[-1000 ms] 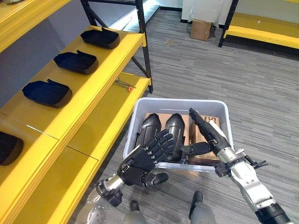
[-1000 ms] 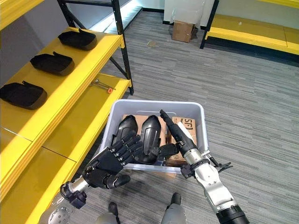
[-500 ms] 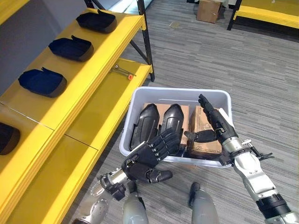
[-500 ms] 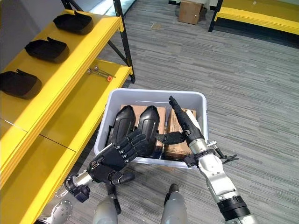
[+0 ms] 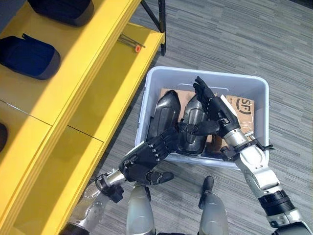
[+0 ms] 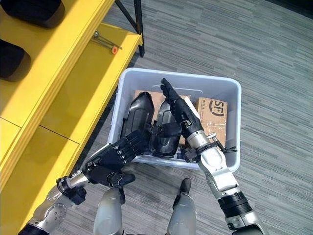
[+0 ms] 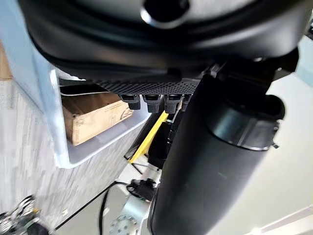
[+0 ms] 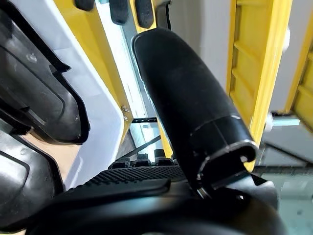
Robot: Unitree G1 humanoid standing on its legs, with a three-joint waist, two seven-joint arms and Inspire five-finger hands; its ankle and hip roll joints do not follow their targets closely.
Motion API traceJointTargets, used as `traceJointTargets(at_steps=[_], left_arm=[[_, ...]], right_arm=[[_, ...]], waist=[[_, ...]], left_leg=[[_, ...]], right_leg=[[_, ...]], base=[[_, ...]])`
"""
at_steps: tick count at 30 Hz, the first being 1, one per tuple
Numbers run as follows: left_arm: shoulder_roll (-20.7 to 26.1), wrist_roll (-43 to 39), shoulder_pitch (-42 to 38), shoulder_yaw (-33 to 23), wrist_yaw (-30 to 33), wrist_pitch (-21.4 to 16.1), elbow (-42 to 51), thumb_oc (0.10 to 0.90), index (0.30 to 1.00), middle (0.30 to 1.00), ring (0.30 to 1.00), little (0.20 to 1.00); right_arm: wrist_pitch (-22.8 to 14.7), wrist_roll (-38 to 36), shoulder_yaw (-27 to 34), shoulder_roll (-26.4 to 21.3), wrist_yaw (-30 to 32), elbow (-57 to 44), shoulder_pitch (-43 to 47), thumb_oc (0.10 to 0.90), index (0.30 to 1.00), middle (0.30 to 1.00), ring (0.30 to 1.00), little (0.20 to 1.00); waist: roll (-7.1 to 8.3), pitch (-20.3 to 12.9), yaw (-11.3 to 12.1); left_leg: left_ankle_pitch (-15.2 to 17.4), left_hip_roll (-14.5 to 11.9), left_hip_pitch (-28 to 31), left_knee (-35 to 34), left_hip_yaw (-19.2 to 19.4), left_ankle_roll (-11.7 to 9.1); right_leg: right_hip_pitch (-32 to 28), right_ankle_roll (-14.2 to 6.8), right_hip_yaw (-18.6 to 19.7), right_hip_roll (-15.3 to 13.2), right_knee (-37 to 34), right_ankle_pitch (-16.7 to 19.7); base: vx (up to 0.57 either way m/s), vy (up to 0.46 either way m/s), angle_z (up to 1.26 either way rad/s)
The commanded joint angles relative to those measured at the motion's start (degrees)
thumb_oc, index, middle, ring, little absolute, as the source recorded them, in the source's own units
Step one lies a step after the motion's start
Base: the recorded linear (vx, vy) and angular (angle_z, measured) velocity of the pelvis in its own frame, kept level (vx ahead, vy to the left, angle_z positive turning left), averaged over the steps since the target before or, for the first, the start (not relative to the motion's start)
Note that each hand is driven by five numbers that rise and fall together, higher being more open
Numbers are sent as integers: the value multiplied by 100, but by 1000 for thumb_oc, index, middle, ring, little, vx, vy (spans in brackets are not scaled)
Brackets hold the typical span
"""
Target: Move parts from the plastic box to the shelf.
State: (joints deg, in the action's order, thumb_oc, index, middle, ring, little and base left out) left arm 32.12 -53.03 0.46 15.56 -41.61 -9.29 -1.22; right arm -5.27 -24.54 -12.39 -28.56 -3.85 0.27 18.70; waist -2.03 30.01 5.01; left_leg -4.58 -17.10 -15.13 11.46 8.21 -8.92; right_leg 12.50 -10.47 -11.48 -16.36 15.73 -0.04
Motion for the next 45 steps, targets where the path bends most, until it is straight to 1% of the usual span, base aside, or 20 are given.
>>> traceJointTargets(at_steps=[1,4,8,9,11,12,15,16,18,22,25,27,29,30,31,34,38,40,42,45], left_arm=[[-281,-9,-3,-442,1089,-960,1026,900,1000,1000,1000,1000],[-385,-28,106,-794,1316,-1273,1402,900,1000,1000,1000,1000],[-495,199,106,-976,1584,-1436,1770,900,1000,1000,1000,1000],[-525,292,78,-1025,1821,-1514,1850,900,1000,1000,1000,1000],[-542,423,27,-1083,2145,-1653,1908,900,1000,1000,1000,1000],[-549,686,25,-1129,2524,-1786,1938,900,1000,1000,1000,1000],[-552,947,5,-1286,3308,-1947,2015,900,1000,1000,1000,1000],[-546,923,-1,-1319,3371,-1971,2035,900,1000,1000,1000,1000],[-586,1152,6,-1487,3477,-2207,2153,900,1000,1000,1000,1000],[-596,1292,-61,-1476,3622,-2316,2252,900,1000,1000,1000,1000],[-606,1828,-169,-1401,4154,-2264,2280,900,1000,1000,1000,1000],[-615,1941,-246,-1320,4278,-2238,2250,900,1000,1000,1000,1000],[-625,1944,-287,-1264,4269,-2242,2245,900,1000,1000,1000,1000],[-639,2014,-318,-1212,4279,-2248,2224,900,1000,1000,1000,1000],[-644,2051,-381,-1139,4328,-2226,2197,900,1000,1000,1000,1000],[-644,2065,-427,-1040,4246,-2260,2140,900,1000,1000,1000,1000],[-655,2011,-507,-940,4177,-2265,2051,900,1000,1000,1000,1000],[-669,2016,-588,-888,4181,-2236,2007,900,1000,1000,1000,1000],[-675,1957,-639,-840,4145,-2223,1973,900,1000,1000,1000,1000],[-714,1889,-701,-802,4156,-2232,1960,900,1000,1000,1000,1000]], right_arm=[[-19,-27,393,117,747,-920,145,900,1000,1000,1000,1000],[189,38,557,335,1344,-927,-70,900,1000,1000,1000,1000],[353,-88,517,560,1370,-875,-294,900,1000,1000,1000,1000],[548,-220,463,611,1361,-867,-307,900,1000,1000,1000,1000],[691,-359,383,659,1340,-747,-250,900,1000,1000,1000,1000],[770,-515,344,682,1292,-659,-204,900,1000,1000,1000,1000],[766,-747,267,753,1186,-516,-119,900,1000,1000,1000,1000],[784,-770,256,756,1160,-506,-106,900,1000,1000,1000,1000],[899,-683,113,868,1039,-513,-95,900,1000,1000,1000,1000],[793,-654,-102,901,1248,-501,-39,900,1000,1000,1000,1000],[768,-195,-241,943,1315,-396,190,900,1000,1000,1000,1000],[749,-56,-302,919,1384,-374,246,900,1000,1000,1000,1000],[843,-235,-386,893,1322,-406,262,900,1000,1000,1000,1000],[1086,-646,-458,942,1262,-391,246,900,1000,1000,1000,1000],[1129,-907,-529,1020,1367,-251,270,900,1000,1000,1000,1000],[1033,-993,-548,1134,1314,141,392,900,1000,1000,1000,1000],[911,-1410,-437,1252,1654,563,558,900,1000,1000,1000,1000],[665,-1670,-225,1281,1825,987,764,900,1000,1000,1000,1000],[565,-2216,-97,1319,1947,1164,847,900,1000,1000,1000,1000],[126,-2122,270,1316,2333,1625,1126,900,1000,1000,1000,1000]], waist=[[-32,-367,119],[-35,-318,176],[-44,-245,217],[-50,-215,227],[-61,-170,258],[-65,-136,284],[-66,-52,359],[-64,-39,372],[-49,-21,475],[-14,-21,518],[-43,-21,495],[-54,-21,474],[-47,-21,466],[-25,-21,455],[-26,-21,467],[-63,-21,495],[-151,-21,532],[-212,-21,545],[-237,-21,543],[-302,-21,550]], left_leg=[[-138,-140,-58,-246,67,150],[-127,-101,-95,-238,-32,168],[-133,-67,-144,-212,-114,172],[-131,-49,-156,-208,-140,176],[-122,-18,-185,-191,-186,182],[-119,-4,-216,-172,-220,180],[-99,56,-301,-126,-302,192],[-96,66,-318,-120,-312,194],[-120,142,-527,-115,-403,213],[-151,201,-736,-145,-421,250],[-212,219,-961,-167,-446,220],[-222,241,-1057,-188,-416,252],[-233,281,-1124,-248,-357,287],[-212,327,-1134,-267,-329,298],[-208,365,-1177,-264,-329,312],[-208,405,-1267,-240,-355,342],[-189,477,-1300,-227,-377,378],[-165,511,-1290,-229,-378,395],[-151,527,-1285,-212,-379,395],[-120,553,-1269,-218,-368,416]], right_leg=[[-172,218,-241,-98,633,-703],[-142,282,-252,-35,700,-773],[-41,360,-277,30,891,-879],[17,386,-273,51,974,-913],[98,425,-274,71,1090,-963],[151,451,-281,80,1174,-1005],[266,484,-317,86,1319,-1060],[287,487,-329,86,1342,-1068],[510,516,-413,90,1482,-1100],[758,517,-450,93,1556,-1073],[1062,558,-421,162,1699,-1114],[1224,559,-395,151,1749,-1094],[1354,541,-384,123,1781,-1085],[1402,527,-382,96,1833,-1115],[1461,534,-386,101,1881,-1126],[1550,559,-415,86,1946,-1135],[1602,567,-437,35,2011,-1127],[1607,582,-439,27,2024,-1126],[1608,583,-437,15,2022,-1107],[1629,596,-410,-1,2022,-1100]], base=[[6,-90,7],[11,-87,4],[22,-78,8],[17,-51,5],[18,-60,4],[8,-51,3],[-11,-62,2],[-19,-83,8],[-25,-119,10],[-46,-65,13],[-33,25,7],[-43,14,3],[-49,2,-2],[-49,-23,-4],[-38,-34,-3],[-24,-21,-1],[-5,-1,3],[-7,2,5],[0,0,0],[0,0,0]])
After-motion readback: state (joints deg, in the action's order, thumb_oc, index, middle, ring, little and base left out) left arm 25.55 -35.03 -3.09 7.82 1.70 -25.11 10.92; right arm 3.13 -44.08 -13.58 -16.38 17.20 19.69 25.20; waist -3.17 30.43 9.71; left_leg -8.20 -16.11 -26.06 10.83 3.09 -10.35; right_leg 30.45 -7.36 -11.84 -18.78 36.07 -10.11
